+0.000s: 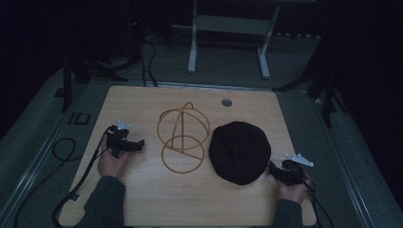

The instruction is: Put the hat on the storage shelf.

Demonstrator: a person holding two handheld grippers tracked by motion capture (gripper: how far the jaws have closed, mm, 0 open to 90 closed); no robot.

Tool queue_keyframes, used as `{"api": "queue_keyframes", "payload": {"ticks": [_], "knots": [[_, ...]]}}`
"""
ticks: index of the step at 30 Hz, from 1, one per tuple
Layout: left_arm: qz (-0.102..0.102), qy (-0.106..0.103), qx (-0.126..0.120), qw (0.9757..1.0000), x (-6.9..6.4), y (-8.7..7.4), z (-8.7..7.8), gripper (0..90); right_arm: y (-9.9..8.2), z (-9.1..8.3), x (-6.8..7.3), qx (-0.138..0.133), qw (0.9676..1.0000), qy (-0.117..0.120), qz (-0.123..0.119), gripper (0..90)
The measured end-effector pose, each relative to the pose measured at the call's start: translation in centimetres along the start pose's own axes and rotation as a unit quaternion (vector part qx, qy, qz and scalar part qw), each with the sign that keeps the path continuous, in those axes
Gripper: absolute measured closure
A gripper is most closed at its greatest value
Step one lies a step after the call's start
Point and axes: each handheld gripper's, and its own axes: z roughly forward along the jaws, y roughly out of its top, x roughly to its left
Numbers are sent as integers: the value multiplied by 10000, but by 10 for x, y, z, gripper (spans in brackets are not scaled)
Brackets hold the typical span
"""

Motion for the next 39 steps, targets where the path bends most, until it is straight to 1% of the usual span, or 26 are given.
{"api": "queue_keyframes", "payload": {"ticks": [13, 19, 22, 25, 27, 29, 31, 34, 39], "knots": [[5, -6, 8, 10000, 0, 0, 0, 21, 0, 0, 0, 4, 10000, 9, -16, 316], [4, -4, 7, 10000, 0, 0, 0, 21, 1, 0, -3, 62, 9998, 138, -138, 315], [3, -5, 6, 10000, 0, 0, 0, 21, 4, -1, -6, 171, 9991, 290, -273, 315], [4, -5, 7, 10000, 0, 0, 0, 21, 7, -1, -11, 304, 9966, 550, -533, 321], [3, -4, 7, 10000, 0, 0, 0, 21, 9, -1, -14, 379, 9948, 682, -651, 344], [4, -5, 7, 10000, 0, 0, 0, 21, 11, -2, -18, 454, 9928, 843, -715, 371], [1, -5, 5, 10000, 0, 0, 0, 21, 14, -2, -20, 496, 9906, 966, -835, 374], [3, -5, 6, 10000, 0, 0, 0, 22, 21, -6, -19, 453, 9874, 1091, -1051, 378], [-9, -6, -2, 10000, 0, 0, 0, 22, 36, -14, -18, 315, 9834, 1293, -1231, 406]]}}
